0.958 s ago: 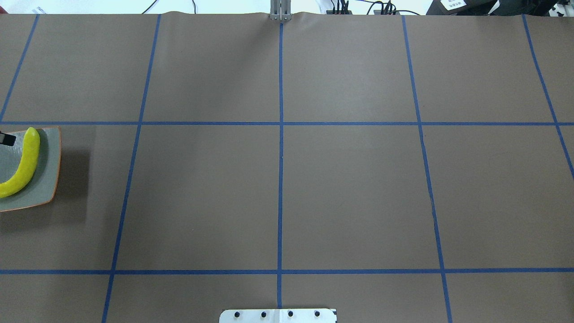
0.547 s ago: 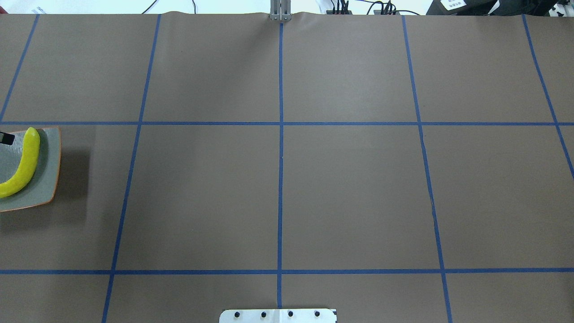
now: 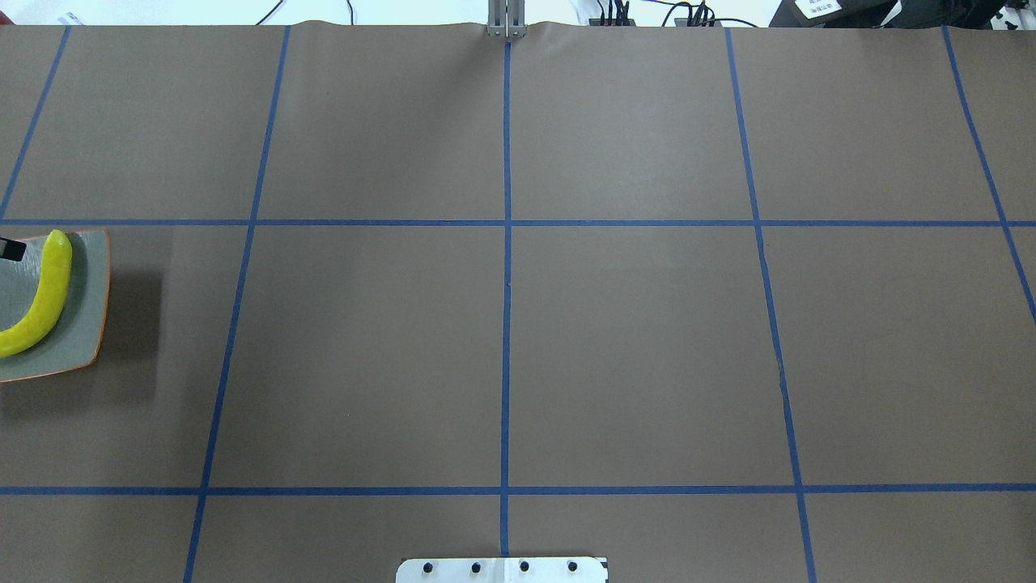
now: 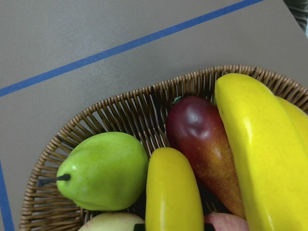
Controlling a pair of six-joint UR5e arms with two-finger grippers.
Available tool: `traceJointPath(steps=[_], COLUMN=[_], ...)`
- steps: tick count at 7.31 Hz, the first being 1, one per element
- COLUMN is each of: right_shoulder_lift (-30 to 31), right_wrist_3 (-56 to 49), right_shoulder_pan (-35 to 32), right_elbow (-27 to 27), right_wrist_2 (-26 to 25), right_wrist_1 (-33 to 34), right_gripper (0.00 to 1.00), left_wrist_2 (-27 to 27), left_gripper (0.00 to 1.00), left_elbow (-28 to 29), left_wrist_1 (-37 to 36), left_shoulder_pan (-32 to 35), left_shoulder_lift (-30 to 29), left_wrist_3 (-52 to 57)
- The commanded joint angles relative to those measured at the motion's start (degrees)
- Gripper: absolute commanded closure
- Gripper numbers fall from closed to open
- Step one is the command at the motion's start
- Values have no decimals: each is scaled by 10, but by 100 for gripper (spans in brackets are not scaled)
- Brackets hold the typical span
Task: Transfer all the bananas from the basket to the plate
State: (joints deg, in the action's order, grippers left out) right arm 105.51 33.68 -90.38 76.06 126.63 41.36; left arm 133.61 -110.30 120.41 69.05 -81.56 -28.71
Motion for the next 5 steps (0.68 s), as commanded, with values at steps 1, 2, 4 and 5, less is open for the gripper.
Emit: traceJointPath(steps=[1,2,4,5], right_shoulder_lift=[-2,-5,-11,-15], right_wrist_3=[-7,-8,-7,-6], right_shoulder_pan=[-2,-14,-24,-24], right_elbow=[21,45,141,216], right_wrist_2=[-2,6,21,18], right_wrist_1=[-1,7,111,199], right_gripper=[100,100,100,100], left_wrist_2=[4,6,7,7], left_gripper=[0,0,0,0], left_elbow=[0,0,-1,0], left_wrist_1=[0,0,1,1], left_shoulder_pan=[-1,-1,-1,-1], left_shoulder_lift=[0,0,-5,-14], left_wrist_3=[0,-1,-5,-8])
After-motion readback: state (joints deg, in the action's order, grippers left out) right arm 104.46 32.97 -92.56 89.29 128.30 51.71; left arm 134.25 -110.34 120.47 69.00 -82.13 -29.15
